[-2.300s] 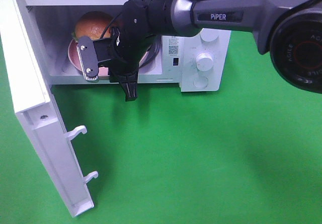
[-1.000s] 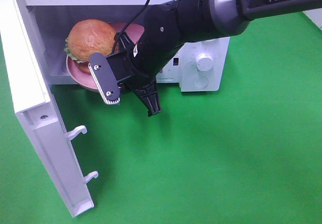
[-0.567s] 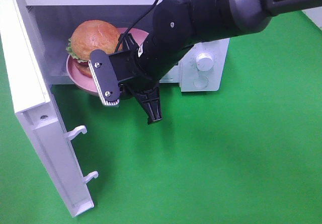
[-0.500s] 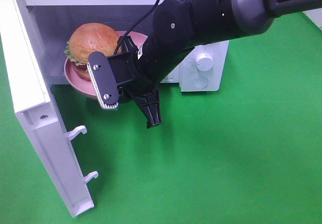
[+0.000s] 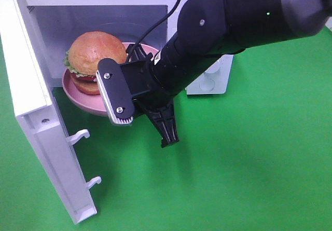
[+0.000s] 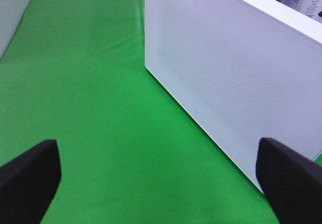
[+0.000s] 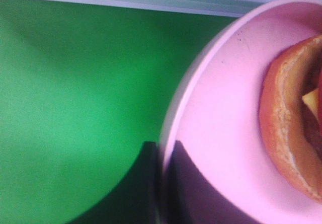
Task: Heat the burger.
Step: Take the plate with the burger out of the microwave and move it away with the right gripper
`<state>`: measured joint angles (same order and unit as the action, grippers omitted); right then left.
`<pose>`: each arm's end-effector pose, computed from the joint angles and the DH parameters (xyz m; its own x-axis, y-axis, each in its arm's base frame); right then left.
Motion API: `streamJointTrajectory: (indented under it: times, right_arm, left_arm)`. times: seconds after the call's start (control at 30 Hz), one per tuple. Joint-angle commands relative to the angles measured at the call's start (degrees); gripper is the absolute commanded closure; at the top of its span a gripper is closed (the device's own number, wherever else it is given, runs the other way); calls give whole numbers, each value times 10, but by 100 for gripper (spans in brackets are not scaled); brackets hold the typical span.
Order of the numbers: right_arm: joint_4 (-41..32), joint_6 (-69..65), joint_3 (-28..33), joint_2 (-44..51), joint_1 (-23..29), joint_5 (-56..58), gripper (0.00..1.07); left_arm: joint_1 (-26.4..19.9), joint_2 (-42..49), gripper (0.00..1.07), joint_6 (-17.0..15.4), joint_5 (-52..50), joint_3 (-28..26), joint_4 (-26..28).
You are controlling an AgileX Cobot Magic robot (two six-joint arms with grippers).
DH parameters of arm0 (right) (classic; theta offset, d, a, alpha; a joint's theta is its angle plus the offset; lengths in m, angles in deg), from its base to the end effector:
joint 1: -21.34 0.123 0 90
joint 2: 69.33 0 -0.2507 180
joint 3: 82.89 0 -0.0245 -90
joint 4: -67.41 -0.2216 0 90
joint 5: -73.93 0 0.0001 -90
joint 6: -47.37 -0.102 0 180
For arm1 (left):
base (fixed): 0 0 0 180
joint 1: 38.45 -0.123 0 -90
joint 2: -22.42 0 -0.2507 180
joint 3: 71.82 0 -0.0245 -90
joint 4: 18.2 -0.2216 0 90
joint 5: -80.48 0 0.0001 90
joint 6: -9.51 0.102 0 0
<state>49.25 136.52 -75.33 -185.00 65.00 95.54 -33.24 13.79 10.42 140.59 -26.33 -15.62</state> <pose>0.2575 0.2619 0.1661 0.5209 -0.8102 -0.2686 -0.7810 -0.3253 -0.5332 0.0098 -0.0049 0.2685 -0.4091 0.0307 -0.9120 0.1235 0.9921 -0.0220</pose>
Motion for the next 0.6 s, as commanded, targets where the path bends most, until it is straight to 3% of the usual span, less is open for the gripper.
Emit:
streamJointTrajectory:
  times: [0.03, 0.6]
  right_arm:
    - [-19, 32, 14, 35, 0, -30, 107]
    - [-32, 39, 120, 129, 0, -32, 107]
  left_arm:
    - [0, 10, 9, -1, -1, 1, 1]
    - [0, 10, 9, -1, -1, 1, 1]
